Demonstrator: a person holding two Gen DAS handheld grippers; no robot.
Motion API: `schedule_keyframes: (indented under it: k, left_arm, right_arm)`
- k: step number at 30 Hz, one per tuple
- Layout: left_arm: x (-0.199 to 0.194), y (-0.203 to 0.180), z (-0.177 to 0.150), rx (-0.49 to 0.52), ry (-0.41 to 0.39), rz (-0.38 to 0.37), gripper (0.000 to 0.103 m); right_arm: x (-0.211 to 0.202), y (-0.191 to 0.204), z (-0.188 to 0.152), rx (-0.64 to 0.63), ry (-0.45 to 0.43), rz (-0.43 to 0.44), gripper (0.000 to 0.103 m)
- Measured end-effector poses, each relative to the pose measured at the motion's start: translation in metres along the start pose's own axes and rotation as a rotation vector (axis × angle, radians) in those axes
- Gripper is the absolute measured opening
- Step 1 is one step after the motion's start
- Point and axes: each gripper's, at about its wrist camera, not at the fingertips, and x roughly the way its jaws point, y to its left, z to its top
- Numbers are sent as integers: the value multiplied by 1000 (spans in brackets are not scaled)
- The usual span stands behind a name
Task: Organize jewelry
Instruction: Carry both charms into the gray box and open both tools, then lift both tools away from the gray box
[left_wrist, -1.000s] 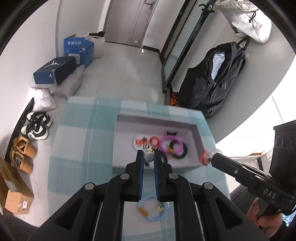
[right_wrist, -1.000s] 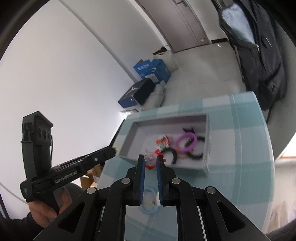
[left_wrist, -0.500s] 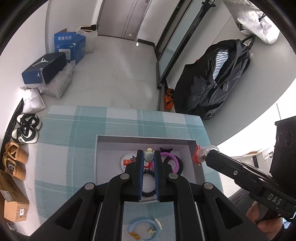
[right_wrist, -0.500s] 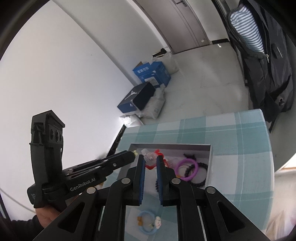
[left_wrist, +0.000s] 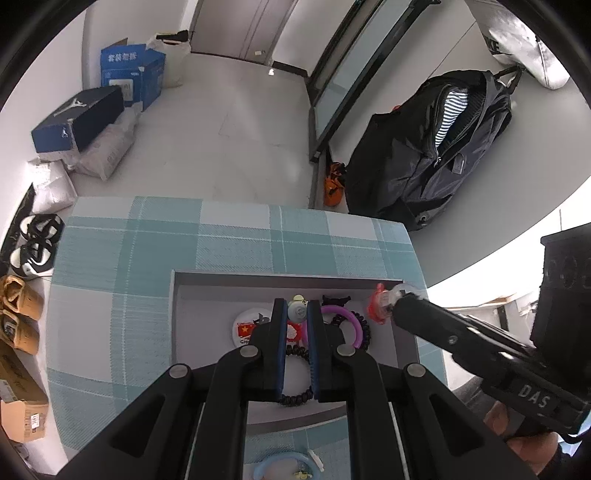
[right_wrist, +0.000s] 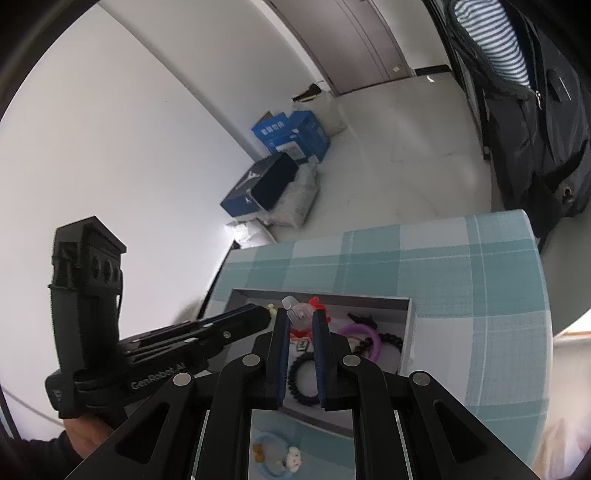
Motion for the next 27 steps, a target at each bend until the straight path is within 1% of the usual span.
schedule_keyframes:
  k: [4, 7, 11, 13, 14, 15, 16, 17, 18, 20, 22, 24, 26, 27]
  left_arm:
    - [2, 3, 2, -5, 14, -110, 6]
    - [1, 6, 4, -10, 13, -141, 6]
    - [4, 6, 6, -12, 24, -124, 7]
    - [6, 8, 6, -21, 43, -93, 17]
    - [7, 9, 5, -29, 46, -83, 34]
    - [6, 10, 5, -38, 41, -78, 54]
    - [3, 12, 4, -45, 25, -80, 61]
    - [-2, 12, 3, -47, 7, -76, 67]
    - [-5, 12, 2, -45, -4, -68, 67]
    - [-12, 12, 1, -32, -13, -46, 67]
    - [-15, 12, -2, -23, -16, -31, 67]
    - [-19, 11, -5, -4, -24, -2, 67]
    - [-23, 10, -11, 10, -33, 28, 67]
    - [-25, 11, -13, 13, -34, 36, 67]
  right_arm:
    - [4, -1, 0, 2, 12, -3, 11]
    - [6, -1, 0, 1, 19, -6, 11]
    - [8, 1, 2, -5, 26, -5, 12]
    - [7, 1, 2, -1, 24, -20, 15]
    - [7, 1, 2, 6, 26, -18, 17]
    - [6, -1, 1, 15, 29, -18, 23]
    - [4, -1, 1, 24, 24, -22, 34]
    - [2, -2, 0, 28, 16, -22, 40]
    - [-2, -2, 0, 29, 2, -19, 44]
    - [-10, -1, -1, 13, -21, -26, 45]
    - [-18, 0, -2, 7, -44, -43, 60]
    - [-25, 0, -3, 11, -66, -45, 67]
    - [-32, 1, -4, 14, -81, -48, 68]
    - [-35, 1, -5, 15, -85, -50, 71]
